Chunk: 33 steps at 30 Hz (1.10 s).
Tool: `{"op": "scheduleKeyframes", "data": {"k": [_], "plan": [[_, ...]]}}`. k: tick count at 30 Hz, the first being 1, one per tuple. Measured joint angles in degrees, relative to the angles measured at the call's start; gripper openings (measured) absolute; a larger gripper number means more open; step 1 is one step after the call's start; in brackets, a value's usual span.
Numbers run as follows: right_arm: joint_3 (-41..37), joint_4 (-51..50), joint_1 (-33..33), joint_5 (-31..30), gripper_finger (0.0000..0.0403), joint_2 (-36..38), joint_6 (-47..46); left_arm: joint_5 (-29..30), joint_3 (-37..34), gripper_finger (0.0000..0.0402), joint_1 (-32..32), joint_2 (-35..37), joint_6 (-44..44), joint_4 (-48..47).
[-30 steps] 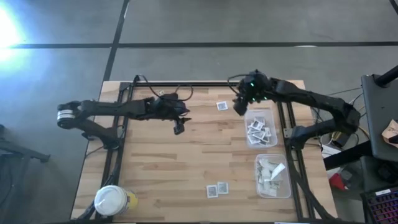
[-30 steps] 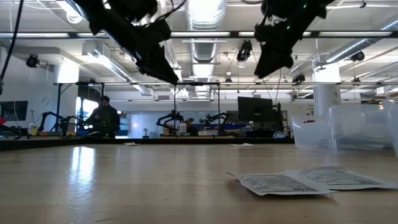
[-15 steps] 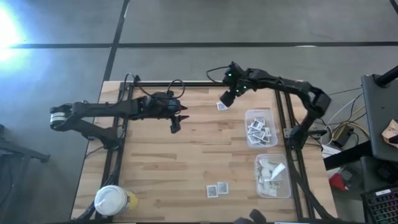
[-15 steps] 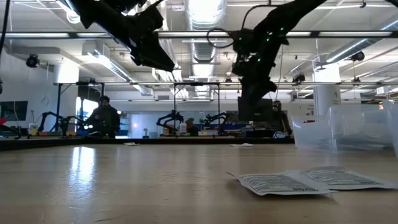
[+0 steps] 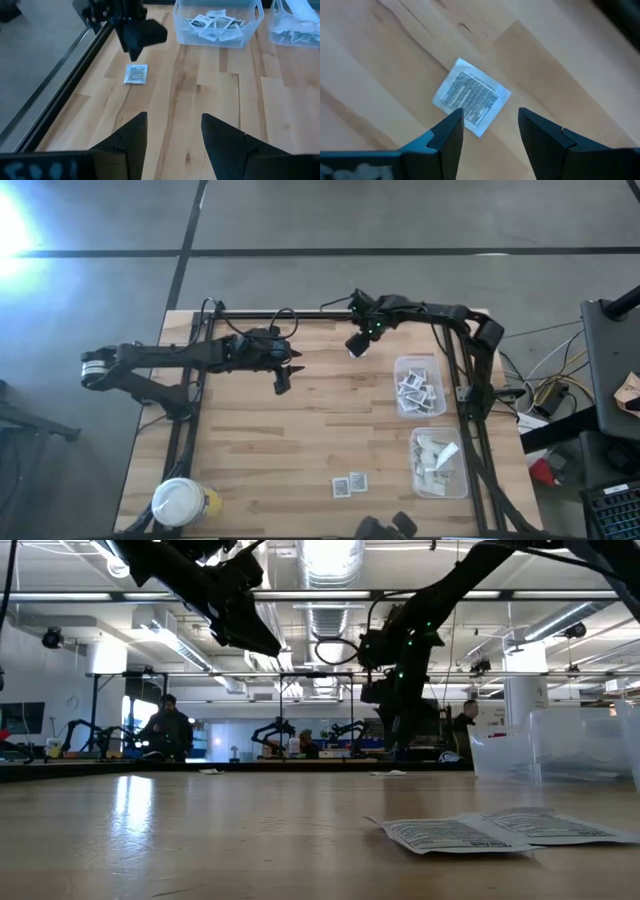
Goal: Pick & Place First Aid Supplies
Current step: Put the top towelette pack into the top bin
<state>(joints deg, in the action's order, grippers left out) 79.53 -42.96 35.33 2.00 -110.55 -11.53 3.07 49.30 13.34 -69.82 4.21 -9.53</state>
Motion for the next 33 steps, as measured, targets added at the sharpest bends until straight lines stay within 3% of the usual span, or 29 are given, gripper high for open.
{"op": "scheduleKeyframes", "data": {"k": [11, 22, 27, 33], "plan": [[0.00, 0.38, -0.04, -0.06, 0.0185, -5.45, -1.60, -0.02, 0.00, 0.0181, 0.00, 0.00, 0.54, -0.03], [-0.32, 2.85, 0.11, 1.42, 0.0171, -5.94, -2.01, -0.02, 0.00, 0.0181, 0.00, 0.00, 0.54, 0.01], [-1.30, 3.50, 0.99, 1.83, 0.0142, -5.90, -2.23, -0.02, 0.00, 0.0181, 0.00, 0.00, 0.54, 0.01], [-3.18, 5.03, 1.86, 1.99, 0.0079, -5.59, -2.99, -0.02, 0.00, 0.0181, 0.04, 0.00, 0.52, 0.01]]}}
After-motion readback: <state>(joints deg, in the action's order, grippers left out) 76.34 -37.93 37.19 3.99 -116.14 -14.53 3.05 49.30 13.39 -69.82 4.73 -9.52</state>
